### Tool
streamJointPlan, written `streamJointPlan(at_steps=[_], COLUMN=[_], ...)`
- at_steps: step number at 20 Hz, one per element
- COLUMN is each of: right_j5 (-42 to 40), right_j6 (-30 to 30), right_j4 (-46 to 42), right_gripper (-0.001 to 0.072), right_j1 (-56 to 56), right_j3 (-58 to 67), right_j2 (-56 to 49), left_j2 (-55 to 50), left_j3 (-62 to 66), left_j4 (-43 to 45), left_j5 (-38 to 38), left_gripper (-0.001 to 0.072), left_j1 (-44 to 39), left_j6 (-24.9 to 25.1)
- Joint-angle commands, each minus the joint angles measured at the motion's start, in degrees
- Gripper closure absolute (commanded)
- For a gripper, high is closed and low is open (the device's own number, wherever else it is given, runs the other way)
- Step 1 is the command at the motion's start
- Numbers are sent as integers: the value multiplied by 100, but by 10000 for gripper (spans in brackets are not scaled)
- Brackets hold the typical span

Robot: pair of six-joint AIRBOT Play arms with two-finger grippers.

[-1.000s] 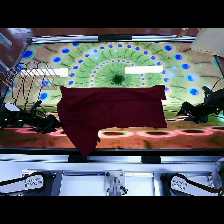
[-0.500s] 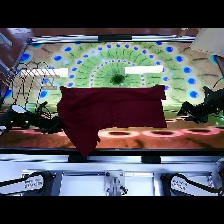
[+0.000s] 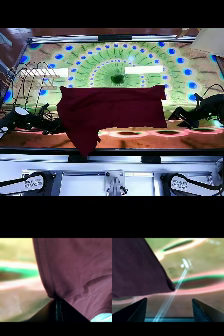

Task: Fold the shirts.

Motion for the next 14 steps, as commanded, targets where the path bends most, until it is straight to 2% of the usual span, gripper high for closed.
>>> streamJointPlan(at_steps=[1,14], right_j5=[76,186], right_j6=[-129,-162], right_j4=[299,638], right_gripper=[41,47], right_j1=[2,160], right_j3=[-72,-83], right_j2=[-234,-745], left_j2=[4,4], left_j3=[120,151], left_j4=[0,-2], left_j5=[-87,-166], left_gripper=[676,676], left_j1=[4,0], left_j6=[116,120])
